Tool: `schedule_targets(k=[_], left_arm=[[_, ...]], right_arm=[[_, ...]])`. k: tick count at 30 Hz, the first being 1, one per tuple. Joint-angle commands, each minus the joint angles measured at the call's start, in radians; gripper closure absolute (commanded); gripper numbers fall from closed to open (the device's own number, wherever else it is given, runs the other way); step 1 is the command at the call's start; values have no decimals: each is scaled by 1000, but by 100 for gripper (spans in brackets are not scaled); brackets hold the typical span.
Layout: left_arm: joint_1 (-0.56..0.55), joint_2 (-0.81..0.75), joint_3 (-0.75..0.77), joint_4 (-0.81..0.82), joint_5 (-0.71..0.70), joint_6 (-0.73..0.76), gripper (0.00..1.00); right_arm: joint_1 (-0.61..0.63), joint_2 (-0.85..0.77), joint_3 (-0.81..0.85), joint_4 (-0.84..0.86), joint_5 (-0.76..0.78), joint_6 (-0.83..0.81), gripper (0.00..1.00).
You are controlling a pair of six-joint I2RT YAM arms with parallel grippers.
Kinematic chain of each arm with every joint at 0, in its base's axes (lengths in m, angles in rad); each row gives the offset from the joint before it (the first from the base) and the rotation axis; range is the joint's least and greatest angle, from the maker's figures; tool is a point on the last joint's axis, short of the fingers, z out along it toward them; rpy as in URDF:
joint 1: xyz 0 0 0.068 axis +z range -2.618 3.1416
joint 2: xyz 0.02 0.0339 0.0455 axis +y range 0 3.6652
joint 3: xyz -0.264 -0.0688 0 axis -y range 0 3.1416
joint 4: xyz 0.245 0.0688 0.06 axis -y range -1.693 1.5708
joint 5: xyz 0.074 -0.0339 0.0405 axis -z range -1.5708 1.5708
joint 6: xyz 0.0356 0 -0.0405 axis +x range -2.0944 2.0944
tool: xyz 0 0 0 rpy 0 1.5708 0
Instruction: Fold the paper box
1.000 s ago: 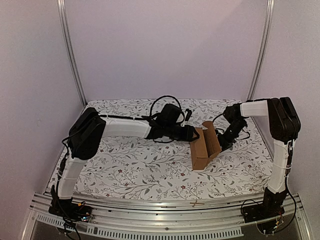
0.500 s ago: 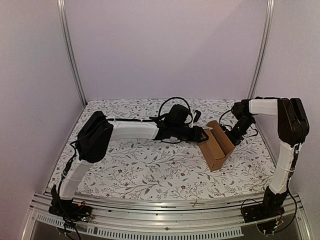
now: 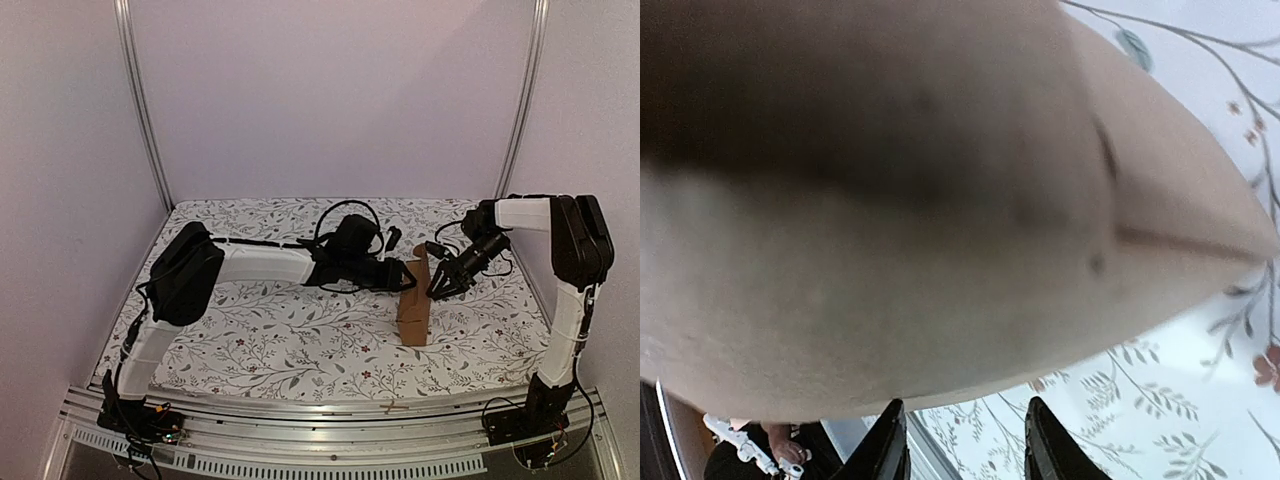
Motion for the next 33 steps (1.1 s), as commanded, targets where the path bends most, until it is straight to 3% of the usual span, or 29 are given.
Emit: schedule_targets(k=[1, 5, 18, 24, 33], left_arm=[[-5, -118, -137, 24, -18, 32, 53], [10, -199, -271, 36, -32, 32, 53], [57, -458, -658, 154, -48, -24, 53], [58, -495, -670, 147, -53, -23, 53], [37, -444, -610, 120, -53, -25, 53]], right_arm=[[92, 88, 70, -21, -162, -9, 63], [186, 172, 153, -16, -175, 23, 63], [330, 343, 409, 57, -200, 149, 63], [306, 335, 368, 62, -155, 148, 63], [181, 194, 216, 63, -61, 104, 61]])
